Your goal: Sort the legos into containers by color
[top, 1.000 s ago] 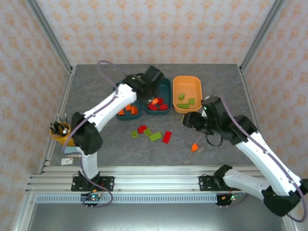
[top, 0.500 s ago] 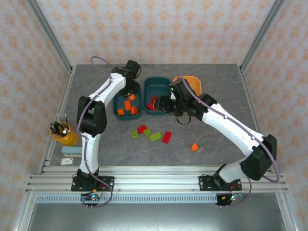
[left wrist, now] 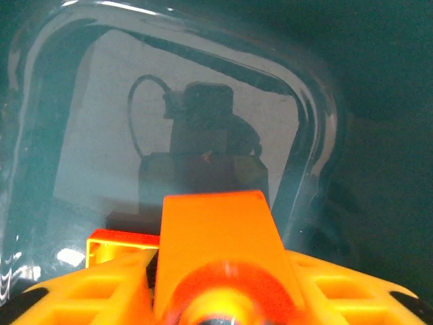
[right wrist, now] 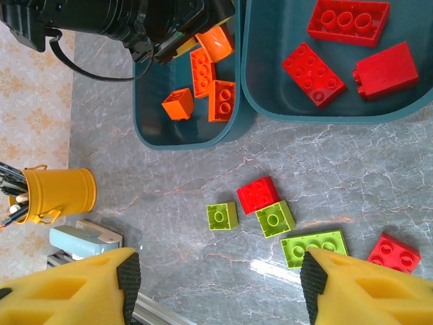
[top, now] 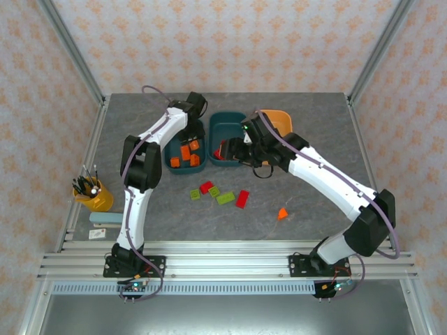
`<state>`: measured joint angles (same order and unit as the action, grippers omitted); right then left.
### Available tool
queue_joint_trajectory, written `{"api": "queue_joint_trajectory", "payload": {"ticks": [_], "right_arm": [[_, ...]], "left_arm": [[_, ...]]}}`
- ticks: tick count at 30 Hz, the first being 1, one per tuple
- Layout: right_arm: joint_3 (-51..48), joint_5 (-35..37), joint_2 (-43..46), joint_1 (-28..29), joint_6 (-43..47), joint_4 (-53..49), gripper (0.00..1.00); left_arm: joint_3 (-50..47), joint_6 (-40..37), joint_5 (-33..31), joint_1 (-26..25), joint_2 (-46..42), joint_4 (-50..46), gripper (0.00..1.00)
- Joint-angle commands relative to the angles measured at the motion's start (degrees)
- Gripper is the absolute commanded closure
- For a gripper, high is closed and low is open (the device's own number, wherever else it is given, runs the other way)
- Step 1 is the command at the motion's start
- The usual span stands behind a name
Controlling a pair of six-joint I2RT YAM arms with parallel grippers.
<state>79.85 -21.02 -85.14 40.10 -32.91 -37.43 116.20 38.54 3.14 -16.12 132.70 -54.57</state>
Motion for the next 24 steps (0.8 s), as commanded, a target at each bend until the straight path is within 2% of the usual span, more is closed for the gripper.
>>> {"api": "queue_joint_trajectory", "payload": {"ticks": [1, 9, 13, 19, 24], "right_arm": [[0.89, 1.09, -0.91, 0.07, 0.95, -1.84, 0.34], [0.95, 4.91, -2.1, 0.44, 4.98, -6.55, 0.34], [3.14, 8.4, -5.3, 4.02, 11.46, -10.49, 0.35], [5.46, 11.55, -14.11, 10.67, 19.04, -13.59, 0.35], [8.3, 11.94, -22.04, 12.95, 20.9, -13.9, 0.33]], "left_arm": [[1.26, -0.99, 0.68, -0.14, -0.73, -0.25, 0.43], [-0.75, -0.46, -0.95, -0.14, -7.6, -1.58, 0.35], [-5.47, 1.62, -3.24, -0.19, -15.51, -2.67, 0.33], [-23.16, 4.25, -4.26, -1.04, -35.77, -0.36, 0.27], [-41.26, 8.22, -5.11, -3.83, -55.42, -0.33, 0.22]]}}
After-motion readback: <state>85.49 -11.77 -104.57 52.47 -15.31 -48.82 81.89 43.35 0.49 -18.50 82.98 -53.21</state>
